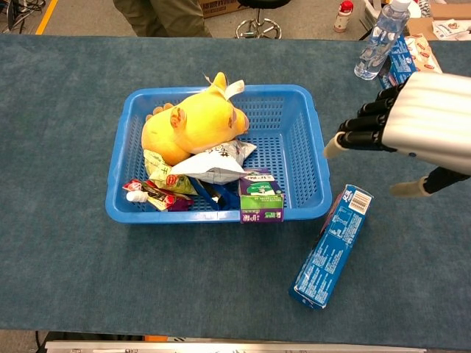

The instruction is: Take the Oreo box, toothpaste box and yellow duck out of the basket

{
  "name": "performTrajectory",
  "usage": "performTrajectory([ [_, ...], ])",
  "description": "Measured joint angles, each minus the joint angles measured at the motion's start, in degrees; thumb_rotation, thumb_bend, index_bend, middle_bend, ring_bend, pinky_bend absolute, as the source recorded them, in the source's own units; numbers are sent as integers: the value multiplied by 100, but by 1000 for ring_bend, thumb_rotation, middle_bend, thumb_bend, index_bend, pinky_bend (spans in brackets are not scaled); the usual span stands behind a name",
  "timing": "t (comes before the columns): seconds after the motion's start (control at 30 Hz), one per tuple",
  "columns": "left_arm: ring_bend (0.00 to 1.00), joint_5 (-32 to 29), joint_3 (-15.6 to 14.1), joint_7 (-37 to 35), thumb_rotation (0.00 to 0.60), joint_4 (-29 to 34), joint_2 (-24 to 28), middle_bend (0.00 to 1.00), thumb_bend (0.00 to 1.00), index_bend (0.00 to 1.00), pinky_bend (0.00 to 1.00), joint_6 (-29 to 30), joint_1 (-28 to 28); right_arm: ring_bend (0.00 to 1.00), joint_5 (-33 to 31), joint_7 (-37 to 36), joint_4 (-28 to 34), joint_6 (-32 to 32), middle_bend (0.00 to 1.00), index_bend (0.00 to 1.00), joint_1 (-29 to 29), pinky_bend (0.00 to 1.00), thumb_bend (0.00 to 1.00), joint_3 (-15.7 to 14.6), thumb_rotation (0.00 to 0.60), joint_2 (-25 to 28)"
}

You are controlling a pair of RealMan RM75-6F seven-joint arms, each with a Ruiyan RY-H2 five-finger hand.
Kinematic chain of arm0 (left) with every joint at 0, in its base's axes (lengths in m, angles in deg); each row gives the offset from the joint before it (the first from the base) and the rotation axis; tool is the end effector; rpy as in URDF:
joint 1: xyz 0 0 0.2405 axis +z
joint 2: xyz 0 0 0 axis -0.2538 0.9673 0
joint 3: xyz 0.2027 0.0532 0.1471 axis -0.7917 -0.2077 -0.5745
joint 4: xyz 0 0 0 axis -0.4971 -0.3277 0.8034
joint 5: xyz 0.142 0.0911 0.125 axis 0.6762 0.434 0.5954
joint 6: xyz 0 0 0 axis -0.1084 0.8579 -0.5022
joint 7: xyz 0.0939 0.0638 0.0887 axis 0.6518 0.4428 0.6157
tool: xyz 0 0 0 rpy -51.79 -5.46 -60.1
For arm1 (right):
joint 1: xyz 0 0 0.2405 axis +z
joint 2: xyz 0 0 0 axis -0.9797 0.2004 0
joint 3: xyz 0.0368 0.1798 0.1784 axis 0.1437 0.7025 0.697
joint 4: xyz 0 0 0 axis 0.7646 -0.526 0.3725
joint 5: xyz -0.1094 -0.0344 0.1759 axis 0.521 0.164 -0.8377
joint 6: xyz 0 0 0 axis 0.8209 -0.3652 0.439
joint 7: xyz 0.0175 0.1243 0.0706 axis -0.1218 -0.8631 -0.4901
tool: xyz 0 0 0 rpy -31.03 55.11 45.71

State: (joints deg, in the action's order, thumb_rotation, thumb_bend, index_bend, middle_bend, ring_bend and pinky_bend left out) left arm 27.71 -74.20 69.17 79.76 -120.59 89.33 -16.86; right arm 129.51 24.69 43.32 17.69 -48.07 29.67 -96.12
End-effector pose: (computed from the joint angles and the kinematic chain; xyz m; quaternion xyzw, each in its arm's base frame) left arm -0.3224 0.1711 0.1638 -0.5594 -0.3699 -0.3248 0.6668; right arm -0.1516 -0.2077 0.1165 0.8985 -0.0631 0.3358 0.2756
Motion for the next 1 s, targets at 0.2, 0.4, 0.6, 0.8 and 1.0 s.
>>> performTrajectory([
  [0.2, 286, 9, -1, -4, 600, 6, 3, 307, 358, 313, 507, 8, 2, 385, 358, -651, -549, -309, 354, 298, 212, 503, 0, -125, 600, -588],
  [0.4, 286, 9, 0, -16, 600, 11, 11, 307, 358, 313, 507, 12, 5, 342, 489, -860, -934, -519, 322, 298, 318, 482, 0, -213, 600, -1008],
  [0.6, 285, 14, -7, -21, 600, 14, 16, 308, 358, 313, 507, 4, 5, 328, 414, -557, -1090, -803, 304, 277, 180, 462, 0, -180, 600, -1395],
  [0.8, 286, 12, -11, -24, 600, 12, 18, 307, 358, 313, 507, -6, 3, 328, 226, 25, -1158, -1244, 303, 263, -271, 461, 0, -191, 600, -1987],
  [1.0, 285, 10, -9, -40, 600, 16, 25, 308, 358, 313, 507, -6, 5, 328, -182, 380, -1106, -1344, 300, 248, -618, 460, 0, -254, 600, -2288],
])
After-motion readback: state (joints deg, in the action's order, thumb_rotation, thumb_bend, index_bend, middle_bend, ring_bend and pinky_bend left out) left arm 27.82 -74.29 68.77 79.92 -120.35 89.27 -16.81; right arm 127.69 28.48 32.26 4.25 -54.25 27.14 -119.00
